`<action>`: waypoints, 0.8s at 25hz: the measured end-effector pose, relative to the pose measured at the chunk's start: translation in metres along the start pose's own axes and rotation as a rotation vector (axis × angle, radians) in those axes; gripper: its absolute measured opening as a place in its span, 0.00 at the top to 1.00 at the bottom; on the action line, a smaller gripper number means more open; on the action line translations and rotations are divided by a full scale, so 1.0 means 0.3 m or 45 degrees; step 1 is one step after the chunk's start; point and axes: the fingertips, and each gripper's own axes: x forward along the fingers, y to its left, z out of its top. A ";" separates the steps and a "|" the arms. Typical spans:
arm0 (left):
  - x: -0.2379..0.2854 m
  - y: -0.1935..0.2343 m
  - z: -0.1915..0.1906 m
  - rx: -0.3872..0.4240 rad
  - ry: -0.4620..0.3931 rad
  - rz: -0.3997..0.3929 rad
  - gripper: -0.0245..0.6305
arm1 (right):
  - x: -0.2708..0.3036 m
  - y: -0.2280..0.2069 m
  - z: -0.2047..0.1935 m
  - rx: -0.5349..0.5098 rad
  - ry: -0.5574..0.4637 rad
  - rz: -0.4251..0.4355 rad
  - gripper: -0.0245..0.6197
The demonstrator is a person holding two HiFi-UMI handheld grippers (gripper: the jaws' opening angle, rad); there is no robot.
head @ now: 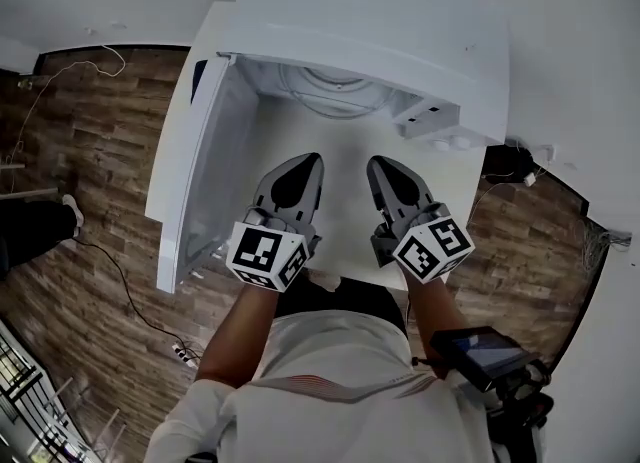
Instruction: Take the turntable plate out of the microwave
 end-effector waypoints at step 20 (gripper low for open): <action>0.250 0.152 -0.257 -0.529 -0.005 0.049 0.95 | 0.174 -0.230 -0.230 0.306 0.032 0.078 0.97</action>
